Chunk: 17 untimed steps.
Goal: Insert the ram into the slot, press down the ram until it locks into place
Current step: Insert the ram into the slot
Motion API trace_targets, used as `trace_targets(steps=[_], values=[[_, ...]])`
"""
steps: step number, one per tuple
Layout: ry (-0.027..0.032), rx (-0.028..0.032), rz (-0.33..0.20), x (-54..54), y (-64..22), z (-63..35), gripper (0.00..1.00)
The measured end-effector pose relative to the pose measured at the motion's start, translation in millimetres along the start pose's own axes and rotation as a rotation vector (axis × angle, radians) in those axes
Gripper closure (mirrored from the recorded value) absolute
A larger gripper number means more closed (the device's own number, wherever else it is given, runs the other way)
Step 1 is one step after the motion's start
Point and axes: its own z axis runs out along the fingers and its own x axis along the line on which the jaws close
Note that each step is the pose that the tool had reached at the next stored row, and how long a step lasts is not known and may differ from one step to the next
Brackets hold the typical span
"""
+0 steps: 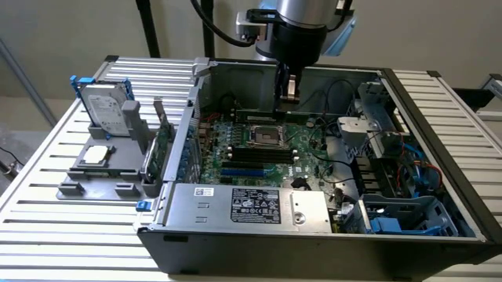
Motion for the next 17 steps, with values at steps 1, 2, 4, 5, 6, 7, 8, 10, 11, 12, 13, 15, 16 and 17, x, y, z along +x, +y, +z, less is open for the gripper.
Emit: trace_targets(steps=[1,2,4,5,6,7,8,10,11,12,13,15,16,17], values=[[0.0,0.0,0.0,0.0,0.1,1.8,0.87],[0.0,0.0,-0.001,0.0,0.2,3.7,0.87],[0.0001,0.0,-0.002,0.1,0.5,7.4,0.87],[0.0001,0.0,-0.002,0.2,0.7,9.1,0.87],[0.0001,0.0,-0.003,0.2,0.9,11.0,0.87],[0.0002,0.0,-0.003,0.2,1.1,12.8,0.87],[0.0002,-0.0001,-0.004,0.3,1.3,14.6,0.87],[0.0004,-0.0001,-0.006,0.3,1.6,18.2,0.87],[0.0003,-0.0001,-0.007,0.4,1.6,20.1,0.87],[0.0005,-0.0001,-0.008,0.4,1.7,22.0,0.87],[0.0006,-0.0001,-0.01,0.4,1.7,23.8,0.87],[0.0007,-0.0002,-0.012,0.5,2.0,27.4,0.87],[0.0007,-0.0002,-0.013,0.5,2.2,29.2,0.87],[0.0007,-0.0001,-0.013,0.6,2.6,31.1,0.87]])
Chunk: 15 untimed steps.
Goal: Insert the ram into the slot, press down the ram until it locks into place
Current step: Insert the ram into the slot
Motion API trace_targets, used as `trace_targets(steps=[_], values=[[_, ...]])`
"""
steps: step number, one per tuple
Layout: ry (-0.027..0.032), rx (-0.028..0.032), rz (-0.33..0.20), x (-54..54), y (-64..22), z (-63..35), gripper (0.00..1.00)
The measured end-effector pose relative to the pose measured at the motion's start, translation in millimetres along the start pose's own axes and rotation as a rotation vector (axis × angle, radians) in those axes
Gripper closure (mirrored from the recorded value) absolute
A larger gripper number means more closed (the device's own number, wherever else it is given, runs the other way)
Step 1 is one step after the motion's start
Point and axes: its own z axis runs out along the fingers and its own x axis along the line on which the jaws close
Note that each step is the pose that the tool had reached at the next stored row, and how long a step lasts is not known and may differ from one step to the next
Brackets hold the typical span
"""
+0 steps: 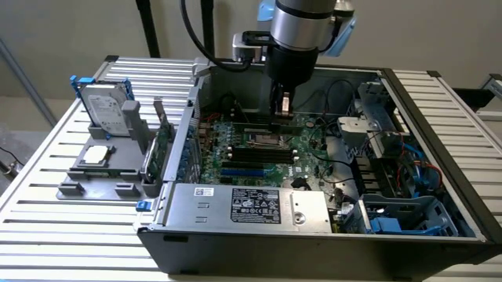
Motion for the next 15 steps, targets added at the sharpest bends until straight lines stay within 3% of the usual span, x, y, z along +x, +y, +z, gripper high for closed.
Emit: trace_targets(steps=[15], values=[[0.0002,-0.0001,-0.003,0.2,0.2,27.4,0.87]])
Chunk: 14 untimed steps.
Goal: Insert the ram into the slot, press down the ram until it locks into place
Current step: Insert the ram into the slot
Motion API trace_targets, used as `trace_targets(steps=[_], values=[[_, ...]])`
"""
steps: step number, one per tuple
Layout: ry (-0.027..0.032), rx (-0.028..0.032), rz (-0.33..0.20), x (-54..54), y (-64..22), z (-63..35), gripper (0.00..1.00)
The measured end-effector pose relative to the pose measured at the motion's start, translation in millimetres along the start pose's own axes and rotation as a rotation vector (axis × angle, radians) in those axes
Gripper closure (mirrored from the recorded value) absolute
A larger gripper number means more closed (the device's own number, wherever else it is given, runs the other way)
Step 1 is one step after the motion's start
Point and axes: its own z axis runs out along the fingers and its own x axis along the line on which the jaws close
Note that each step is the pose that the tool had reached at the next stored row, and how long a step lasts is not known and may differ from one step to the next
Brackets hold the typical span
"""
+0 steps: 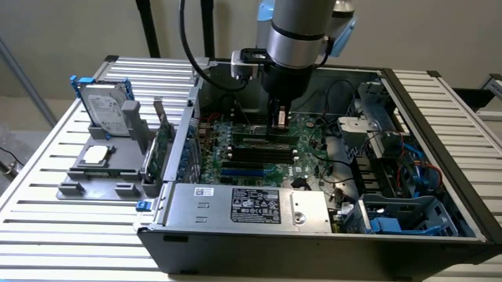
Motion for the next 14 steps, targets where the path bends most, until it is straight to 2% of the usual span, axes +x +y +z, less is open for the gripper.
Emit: trace_targets(steps=[14], values=[[-0.0001,0.0,0.0,-1.5,-1.5,25.4,0.87]])
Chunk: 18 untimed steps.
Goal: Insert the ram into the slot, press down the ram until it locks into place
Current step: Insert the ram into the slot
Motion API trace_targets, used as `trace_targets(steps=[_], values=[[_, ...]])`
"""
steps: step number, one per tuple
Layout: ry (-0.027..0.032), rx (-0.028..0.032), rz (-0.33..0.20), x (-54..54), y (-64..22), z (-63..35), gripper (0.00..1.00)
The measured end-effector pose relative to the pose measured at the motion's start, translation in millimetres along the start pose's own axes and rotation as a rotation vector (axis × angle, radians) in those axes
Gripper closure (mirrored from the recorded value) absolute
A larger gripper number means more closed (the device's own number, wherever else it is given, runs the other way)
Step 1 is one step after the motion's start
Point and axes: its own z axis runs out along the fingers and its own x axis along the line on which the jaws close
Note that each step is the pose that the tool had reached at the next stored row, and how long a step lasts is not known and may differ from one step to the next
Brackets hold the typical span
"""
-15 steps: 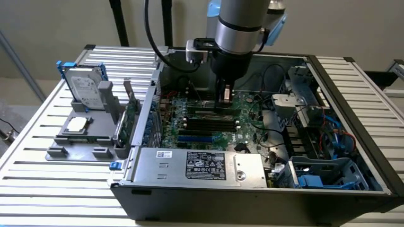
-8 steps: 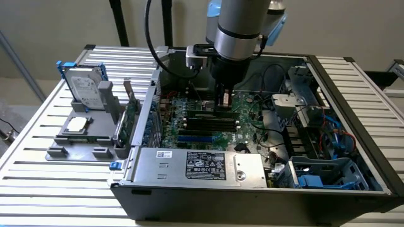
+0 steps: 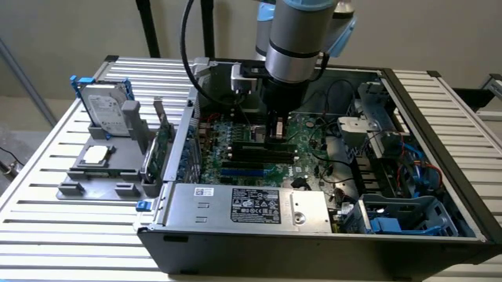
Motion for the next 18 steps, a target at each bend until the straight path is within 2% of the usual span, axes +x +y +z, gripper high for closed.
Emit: trace_targets(steps=[5,7,11,16,18], values=[[0.0002,-0.0001,0.0,-0.4,-0.5,9.2,0.87],[0.0019,0.0,0.0,-0.7,-0.7,12.6,0.87],[0.0045,0.0001,0.0,-1.5,-0.8,13.9,0.87],[0.0155,0.0003,0.001,-2.6,-0.8,15.6,0.87],[0.0179,0.0003,0.001,-3.2,-0.9,16.1,0.87]])
